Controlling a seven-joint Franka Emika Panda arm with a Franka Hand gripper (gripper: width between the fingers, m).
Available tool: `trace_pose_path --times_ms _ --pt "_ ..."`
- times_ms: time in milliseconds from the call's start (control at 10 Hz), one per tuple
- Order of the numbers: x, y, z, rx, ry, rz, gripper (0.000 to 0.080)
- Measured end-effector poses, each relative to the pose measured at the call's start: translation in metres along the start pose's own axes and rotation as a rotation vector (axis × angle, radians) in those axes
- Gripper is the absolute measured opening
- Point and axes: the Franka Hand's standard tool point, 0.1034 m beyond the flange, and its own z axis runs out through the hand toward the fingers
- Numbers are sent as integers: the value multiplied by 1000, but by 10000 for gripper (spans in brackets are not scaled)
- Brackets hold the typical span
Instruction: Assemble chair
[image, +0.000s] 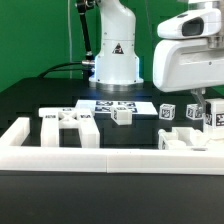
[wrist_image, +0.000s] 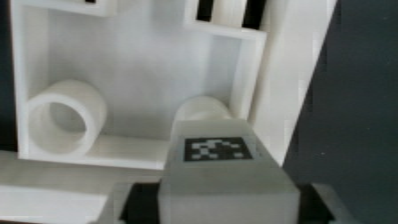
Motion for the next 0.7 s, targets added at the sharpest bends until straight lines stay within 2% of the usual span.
trace_pose_path --times_ms 100,700 --pt "0 -2 1 10 1 130 290" --pt "1 -8 3 7 12 710 290"
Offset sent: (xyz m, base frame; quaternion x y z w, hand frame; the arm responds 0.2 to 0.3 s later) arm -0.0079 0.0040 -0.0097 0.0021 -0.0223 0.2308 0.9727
